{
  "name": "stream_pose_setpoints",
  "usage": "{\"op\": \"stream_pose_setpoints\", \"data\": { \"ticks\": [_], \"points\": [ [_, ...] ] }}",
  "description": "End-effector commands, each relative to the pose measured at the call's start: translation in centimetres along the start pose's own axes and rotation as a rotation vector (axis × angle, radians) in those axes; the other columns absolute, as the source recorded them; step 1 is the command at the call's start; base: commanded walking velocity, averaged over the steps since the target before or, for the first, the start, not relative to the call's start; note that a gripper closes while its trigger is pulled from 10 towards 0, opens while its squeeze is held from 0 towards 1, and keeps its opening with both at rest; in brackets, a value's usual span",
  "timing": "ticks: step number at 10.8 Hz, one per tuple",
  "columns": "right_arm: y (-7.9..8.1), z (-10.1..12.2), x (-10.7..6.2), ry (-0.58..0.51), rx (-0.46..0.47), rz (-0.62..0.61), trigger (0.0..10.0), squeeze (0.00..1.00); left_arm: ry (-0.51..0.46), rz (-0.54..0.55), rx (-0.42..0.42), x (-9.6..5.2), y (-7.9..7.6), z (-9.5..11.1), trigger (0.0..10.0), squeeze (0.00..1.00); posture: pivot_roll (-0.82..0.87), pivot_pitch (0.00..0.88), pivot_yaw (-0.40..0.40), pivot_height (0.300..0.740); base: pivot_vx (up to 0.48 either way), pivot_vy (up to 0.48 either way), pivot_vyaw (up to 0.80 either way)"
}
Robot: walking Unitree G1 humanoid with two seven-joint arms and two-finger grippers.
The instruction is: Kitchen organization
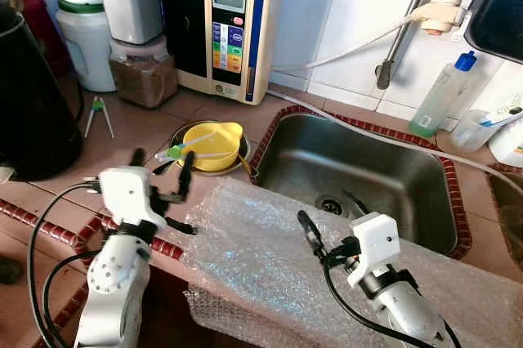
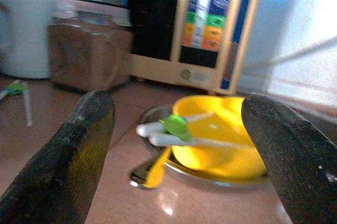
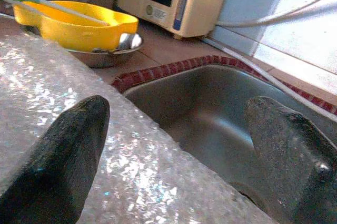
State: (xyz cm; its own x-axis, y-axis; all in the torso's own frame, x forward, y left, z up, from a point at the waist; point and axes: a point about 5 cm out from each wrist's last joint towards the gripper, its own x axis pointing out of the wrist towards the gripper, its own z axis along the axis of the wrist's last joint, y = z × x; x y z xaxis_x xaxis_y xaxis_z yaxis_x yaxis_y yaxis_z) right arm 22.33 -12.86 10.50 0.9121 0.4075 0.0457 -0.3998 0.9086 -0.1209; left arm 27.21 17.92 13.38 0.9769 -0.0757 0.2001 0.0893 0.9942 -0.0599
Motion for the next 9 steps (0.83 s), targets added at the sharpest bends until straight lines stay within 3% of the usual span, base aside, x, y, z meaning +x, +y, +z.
{"op": "stream_pose_setpoints", "data": {
  "ticks": [1, 6, 7, 9],
  "points": [
    [-0.3, 0.1, 0.1, 0.004, -0.007, 0.003, 10.0, 0.00, -0.003, 0.012, -0.021, 0.3, -0.1, 0.1, 10.0, 1.00, 0.07, 0.000, -0.090, 0.740, 0.000, 0.000, 0.00],
    [-0.1, 1.1, 0.5, -0.031, 0.054, 0.030, 10.0, 0.00, 0.089, -0.001, -0.121, 2.6, -1.2, -1.3, 10.0, 1.00, 0.05, 0.000, -0.074, 0.740, 0.000, 0.000, 0.00],
    [0.0, 1.1, 0.4, -0.027, 0.050, 0.036, 10.0, 0.00, 0.095, 0.026, -0.115, 3.1, -0.8, -1.3, 10.0, 0.00, 0.05, 0.000, -0.070, 0.740, 0.000, 0.000, 0.00],
    [0.2, 1.1, 0.2, -0.021, 0.053, 0.049, 10.0, 0.00, 0.102, 0.065, -0.155, 3.4, -0.5, -1.4, 10.0, 0.00, 0.04, 0.000, -0.071, 0.740, 0.000, 0.000, 0.00]
  ]
}}
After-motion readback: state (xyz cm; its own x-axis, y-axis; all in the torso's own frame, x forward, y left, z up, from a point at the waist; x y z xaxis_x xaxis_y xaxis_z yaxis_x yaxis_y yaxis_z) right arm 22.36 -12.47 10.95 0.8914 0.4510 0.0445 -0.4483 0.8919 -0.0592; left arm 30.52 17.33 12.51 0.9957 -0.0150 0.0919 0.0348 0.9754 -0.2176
